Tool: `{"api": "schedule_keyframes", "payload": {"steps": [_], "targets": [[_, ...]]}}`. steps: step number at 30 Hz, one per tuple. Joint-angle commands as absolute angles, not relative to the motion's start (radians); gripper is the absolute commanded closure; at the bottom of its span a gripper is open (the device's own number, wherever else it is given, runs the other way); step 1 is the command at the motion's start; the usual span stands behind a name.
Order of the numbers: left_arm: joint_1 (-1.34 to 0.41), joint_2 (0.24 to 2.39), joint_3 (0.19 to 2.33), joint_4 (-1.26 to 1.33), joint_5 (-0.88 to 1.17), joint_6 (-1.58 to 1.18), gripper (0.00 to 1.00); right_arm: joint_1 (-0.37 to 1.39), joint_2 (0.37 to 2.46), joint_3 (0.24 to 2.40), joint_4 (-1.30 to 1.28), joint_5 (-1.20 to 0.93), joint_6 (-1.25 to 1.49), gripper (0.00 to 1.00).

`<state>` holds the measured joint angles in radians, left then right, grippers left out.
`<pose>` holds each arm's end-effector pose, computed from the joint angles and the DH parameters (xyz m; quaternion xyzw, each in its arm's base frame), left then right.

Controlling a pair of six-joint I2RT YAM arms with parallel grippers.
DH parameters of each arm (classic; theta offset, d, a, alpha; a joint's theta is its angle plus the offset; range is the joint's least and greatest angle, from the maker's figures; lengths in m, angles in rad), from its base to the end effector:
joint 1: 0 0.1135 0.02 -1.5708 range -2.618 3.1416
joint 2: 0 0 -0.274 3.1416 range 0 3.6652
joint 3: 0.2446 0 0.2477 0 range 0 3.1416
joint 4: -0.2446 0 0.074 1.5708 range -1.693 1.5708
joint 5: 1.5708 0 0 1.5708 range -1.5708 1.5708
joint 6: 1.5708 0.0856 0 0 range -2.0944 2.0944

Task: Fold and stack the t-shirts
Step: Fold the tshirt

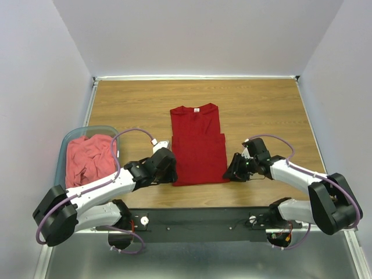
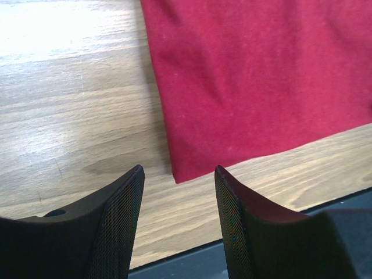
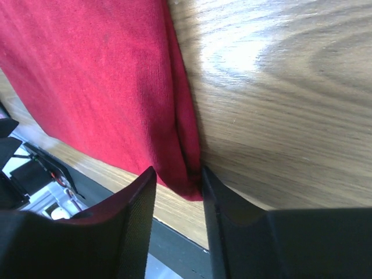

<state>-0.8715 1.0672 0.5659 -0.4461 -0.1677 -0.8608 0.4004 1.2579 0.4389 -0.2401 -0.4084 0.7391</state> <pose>0.1524 -0.1590 0.1620 -0.0206 0.9486 -0.1812 0.2587 0.1878 0.1164 0.1066 0.1091 0.9424 0.2989 0.1028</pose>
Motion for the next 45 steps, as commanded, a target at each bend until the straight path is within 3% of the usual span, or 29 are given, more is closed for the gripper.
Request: {"api": "schedule_keyframes", "payload": {"steps": [1, 6, 8, 10, 17, 19, 22, 45], "targets": [[-0.867, 1.078, 0.571, -0.457, -0.179, -0.867, 0.40, 0.410, 1.318, 0.371, -0.322, -0.304, 0.709, 0.59], [-0.867, 1.077, 0.578, -0.474, -0.175, -0.870, 0.40, 0.410, 1.290, 0.364, -0.333, -0.285, 0.713, 0.74], [-0.867, 1.089, 0.583, -0.485, -0.167, -0.874, 0.38, 0.408, 1.279, 0.365, -0.334, -0.287, 0.709, 0.90], [-0.867, 1.109, 0.587, -0.491, -0.150, -0.871, 0.36, 0.410, 1.270, 0.367, -0.336, -0.287, 0.701, 0.99], [-0.867, 1.158, 0.591, -0.465, -0.094, -0.876, 0.35, 0.410, 1.246, 0.374, -0.334, -0.298, 0.678, 0.99], [-0.865, 1.187, 0.594, -0.459, -0.083, -0.874, 0.47, 0.410, 1.236, 0.376, -0.334, -0.302, 0.672, 0.99], [-0.867, 1.239, 0.604, -0.460, -0.074, -0.868, 0.55, 0.410, 1.233, 0.380, -0.333, -0.304, 0.667, 0.99], [-0.867, 1.270, 0.683, -0.525, -0.057, -0.907, 0.55, 0.410, 1.213, 0.376, -0.318, -0.337, 0.649, 0.99]]}}
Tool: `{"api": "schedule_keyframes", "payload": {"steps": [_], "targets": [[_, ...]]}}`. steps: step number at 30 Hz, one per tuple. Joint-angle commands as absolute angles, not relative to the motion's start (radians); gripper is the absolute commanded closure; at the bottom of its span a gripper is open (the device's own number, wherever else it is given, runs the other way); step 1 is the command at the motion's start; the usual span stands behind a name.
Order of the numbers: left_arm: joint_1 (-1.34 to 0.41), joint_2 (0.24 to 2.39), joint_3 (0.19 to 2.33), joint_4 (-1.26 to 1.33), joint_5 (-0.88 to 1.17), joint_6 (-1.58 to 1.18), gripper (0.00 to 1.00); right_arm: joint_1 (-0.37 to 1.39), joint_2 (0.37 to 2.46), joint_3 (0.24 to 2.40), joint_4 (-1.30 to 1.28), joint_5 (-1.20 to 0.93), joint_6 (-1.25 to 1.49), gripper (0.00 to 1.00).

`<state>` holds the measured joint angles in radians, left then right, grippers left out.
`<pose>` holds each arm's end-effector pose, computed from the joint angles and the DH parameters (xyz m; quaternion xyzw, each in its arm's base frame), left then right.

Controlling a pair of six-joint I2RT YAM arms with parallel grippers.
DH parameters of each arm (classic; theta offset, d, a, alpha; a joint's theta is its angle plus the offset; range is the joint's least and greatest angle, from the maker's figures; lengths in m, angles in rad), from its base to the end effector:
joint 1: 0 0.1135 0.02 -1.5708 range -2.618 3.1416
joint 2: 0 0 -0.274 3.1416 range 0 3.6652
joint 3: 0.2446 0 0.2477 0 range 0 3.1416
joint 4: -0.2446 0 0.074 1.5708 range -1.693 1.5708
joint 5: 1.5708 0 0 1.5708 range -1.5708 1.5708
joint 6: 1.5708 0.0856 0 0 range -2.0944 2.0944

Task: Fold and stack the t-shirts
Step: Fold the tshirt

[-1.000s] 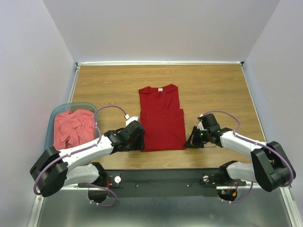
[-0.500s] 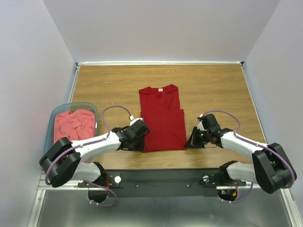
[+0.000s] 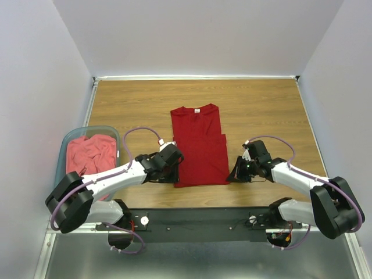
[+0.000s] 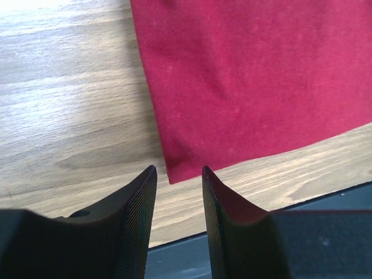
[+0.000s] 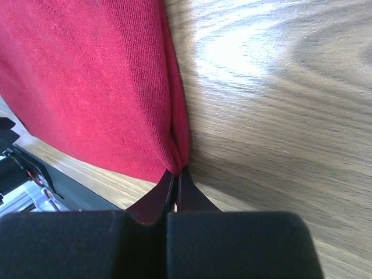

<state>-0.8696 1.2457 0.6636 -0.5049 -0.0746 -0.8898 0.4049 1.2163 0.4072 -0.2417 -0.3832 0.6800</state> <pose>0.1599 -0.1795 0.1501 -0.0187 0.9701 -0.1614 0.1805 0.1808 0.1123 0.1048 0.0816 0.9465 0.2879 0.1211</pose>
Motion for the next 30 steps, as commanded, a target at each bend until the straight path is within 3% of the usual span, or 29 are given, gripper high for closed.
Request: {"api": "schedule_keyframes", "payload": {"steps": [1, 30], "targets": [[-0.867, 1.284, 0.683, -0.517, -0.054, -0.907, 0.55, 0.410, 1.212, 0.374, -0.318, -0.339, 0.649, 0.99], [-0.923, 1.443, 0.741, -0.587, -0.095, -0.940, 0.54, 0.410, 1.172, 0.359, -0.287, -0.382, 0.644, 0.99]]}}
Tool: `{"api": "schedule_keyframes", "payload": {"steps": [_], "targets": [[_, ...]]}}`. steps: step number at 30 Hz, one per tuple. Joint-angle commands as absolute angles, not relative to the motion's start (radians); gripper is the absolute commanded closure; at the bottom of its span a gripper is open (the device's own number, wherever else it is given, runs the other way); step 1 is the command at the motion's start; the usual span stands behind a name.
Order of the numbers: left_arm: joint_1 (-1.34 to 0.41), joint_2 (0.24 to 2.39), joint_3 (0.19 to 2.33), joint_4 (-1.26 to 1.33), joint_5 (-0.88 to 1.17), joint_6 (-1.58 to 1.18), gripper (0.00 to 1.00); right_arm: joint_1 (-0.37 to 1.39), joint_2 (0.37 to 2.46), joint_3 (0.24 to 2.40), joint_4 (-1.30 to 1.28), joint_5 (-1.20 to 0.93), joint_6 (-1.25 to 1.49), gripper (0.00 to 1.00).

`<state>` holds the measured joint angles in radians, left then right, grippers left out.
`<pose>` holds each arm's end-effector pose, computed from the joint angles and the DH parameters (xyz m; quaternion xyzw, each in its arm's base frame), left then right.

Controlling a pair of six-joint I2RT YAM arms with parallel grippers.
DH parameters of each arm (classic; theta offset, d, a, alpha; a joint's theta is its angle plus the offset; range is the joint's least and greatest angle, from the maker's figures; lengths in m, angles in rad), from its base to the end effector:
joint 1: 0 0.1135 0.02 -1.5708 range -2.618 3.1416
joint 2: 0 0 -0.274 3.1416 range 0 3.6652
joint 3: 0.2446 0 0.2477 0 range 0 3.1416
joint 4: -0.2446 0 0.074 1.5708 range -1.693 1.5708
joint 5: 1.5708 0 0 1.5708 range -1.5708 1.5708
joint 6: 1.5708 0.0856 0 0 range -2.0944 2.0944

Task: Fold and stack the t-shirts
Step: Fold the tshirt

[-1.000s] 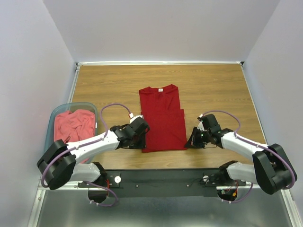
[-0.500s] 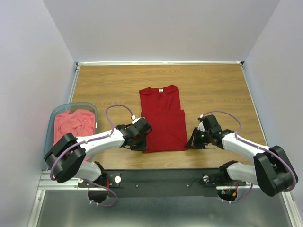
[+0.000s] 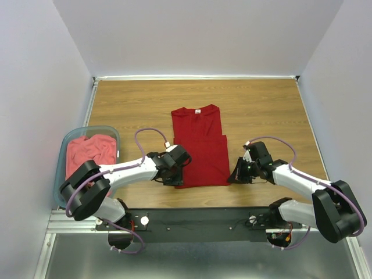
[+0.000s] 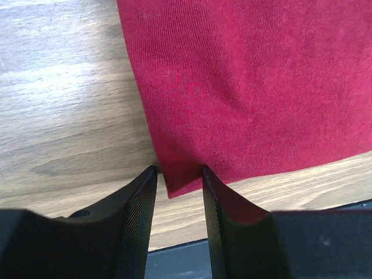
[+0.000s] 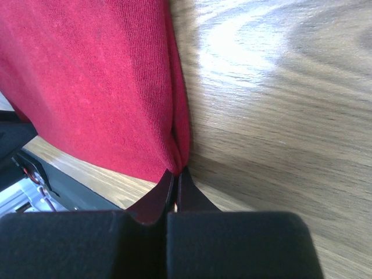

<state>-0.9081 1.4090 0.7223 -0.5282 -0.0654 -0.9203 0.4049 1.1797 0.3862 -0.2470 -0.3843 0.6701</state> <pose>0.1615 -0.1978 0.1285 -0.0118 0.9836 -0.1205 0.1335 0.1753 0.1100 0.1053 0.0756 0.9456 0.2900 0.1266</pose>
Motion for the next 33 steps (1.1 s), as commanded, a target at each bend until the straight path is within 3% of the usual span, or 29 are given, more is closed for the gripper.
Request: {"api": "schedule_keyframes", "payload": {"steps": [1, 8, 14, 26, 28, 33], "targets": [[-0.926, 1.450, 0.745, -0.592, -0.098, -0.939, 0.54, 0.410, 1.170, 0.357, -0.285, -0.382, 0.643, 0.99], [-0.962, 1.522, 0.779, -0.610, -0.100, -0.940, 0.53, 0.410, 1.161, 0.356, -0.285, -0.387, 0.643, 0.99], [-0.965, 1.517, 0.790, -0.655, -0.123, -0.954, 0.58, 0.410, 1.155, 0.356, -0.285, -0.387, 0.641, 0.99], [-0.976, 1.528, 0.795, -0.683, -0.141, -0.957, 0.55, 0.408, 1.149, 0.353, -0.284, -0.388, 0.644, 0.99], [-0.980, 1.537, 0.796, -0.677, -0.138, -0.953, 0.57, 0.410, 1.140, 0.350, -0.284, -0.388, 0.644, 0.99], [-0.986, 1.525, 0.787, -0.683, -0.135, -0.950, 0.77, 0.410, 1.144, 0.344, -0.285, -0.406, 0.646, 0.99]]}}
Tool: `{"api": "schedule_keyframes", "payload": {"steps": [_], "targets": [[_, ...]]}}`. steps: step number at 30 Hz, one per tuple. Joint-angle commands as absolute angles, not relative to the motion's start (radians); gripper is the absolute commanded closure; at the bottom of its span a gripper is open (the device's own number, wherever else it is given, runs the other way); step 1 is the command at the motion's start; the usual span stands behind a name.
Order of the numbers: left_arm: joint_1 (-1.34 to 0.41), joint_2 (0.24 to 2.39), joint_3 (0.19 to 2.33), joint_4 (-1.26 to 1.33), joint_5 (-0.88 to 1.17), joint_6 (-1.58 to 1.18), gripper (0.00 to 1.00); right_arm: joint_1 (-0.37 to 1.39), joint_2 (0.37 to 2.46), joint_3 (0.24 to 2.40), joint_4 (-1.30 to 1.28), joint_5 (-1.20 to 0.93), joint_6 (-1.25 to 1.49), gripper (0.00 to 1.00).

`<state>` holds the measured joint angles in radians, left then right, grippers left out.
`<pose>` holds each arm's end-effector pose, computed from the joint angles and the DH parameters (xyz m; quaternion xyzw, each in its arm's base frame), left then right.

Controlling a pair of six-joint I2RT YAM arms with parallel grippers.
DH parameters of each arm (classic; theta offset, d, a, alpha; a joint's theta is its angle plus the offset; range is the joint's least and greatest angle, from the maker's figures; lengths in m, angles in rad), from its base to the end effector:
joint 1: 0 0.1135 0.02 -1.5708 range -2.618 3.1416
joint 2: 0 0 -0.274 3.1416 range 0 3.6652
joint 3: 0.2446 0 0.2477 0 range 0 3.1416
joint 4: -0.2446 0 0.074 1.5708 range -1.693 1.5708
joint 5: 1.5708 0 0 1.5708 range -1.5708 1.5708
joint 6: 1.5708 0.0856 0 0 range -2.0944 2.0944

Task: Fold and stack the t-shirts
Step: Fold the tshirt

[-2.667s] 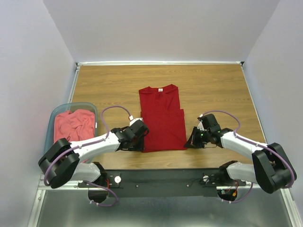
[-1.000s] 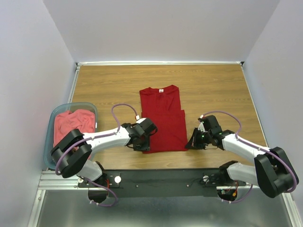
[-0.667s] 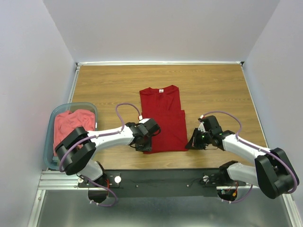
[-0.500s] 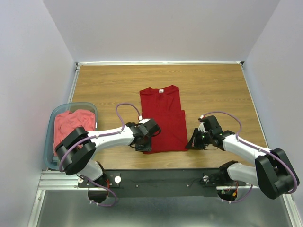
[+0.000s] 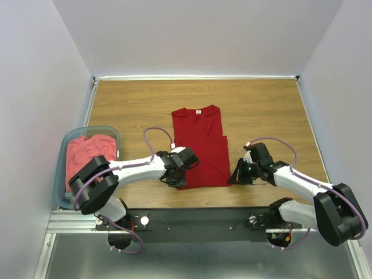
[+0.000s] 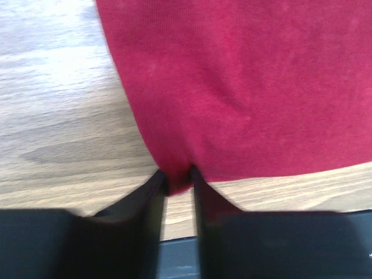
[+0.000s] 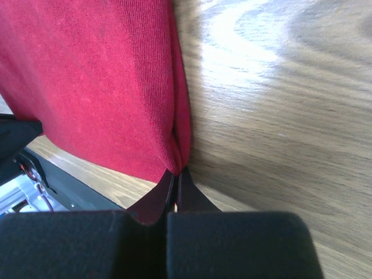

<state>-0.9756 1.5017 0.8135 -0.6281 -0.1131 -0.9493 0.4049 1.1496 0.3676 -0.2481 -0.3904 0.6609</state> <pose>0.1565 -0.2139 0.1266 0.0059 0.9903 -0.0719 0.1184 0.1706 0.1086 0.1054 0.0693 0.9443 0.2941 0.1307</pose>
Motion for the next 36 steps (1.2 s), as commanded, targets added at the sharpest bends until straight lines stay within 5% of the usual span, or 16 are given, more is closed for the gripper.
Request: {"api": "schedule_keyframes", "payload": {"steps": [1, 7, 24, 36], "targets": [[-0.988, 1.519, 0.785, -0.686, -0.135, -0.951, 0.81, 0.410, 1.141, 0.342, -0.284, -0.411, 0.647, 0.99], [-0.988, 1.467, 0.761, -0.699, -0.133, -0.956, 1.00, 0.410, 1.127, 0.341, -0.295, -0.425, 0.667, 0.99], [-1.160, 1.160, 0.649, -0.718, -0.026, -1.115, 1.00, 0.428, 0.769, 0.389, -0.704, -0.480, 0.778, 1.00], [-0.845, 1.126, 0.811, -0.660, -0.124, -0.794, 1.00, 0.426, 1.136, 0.907, -0.701, -0.181, 0.644, 1.00]]}}
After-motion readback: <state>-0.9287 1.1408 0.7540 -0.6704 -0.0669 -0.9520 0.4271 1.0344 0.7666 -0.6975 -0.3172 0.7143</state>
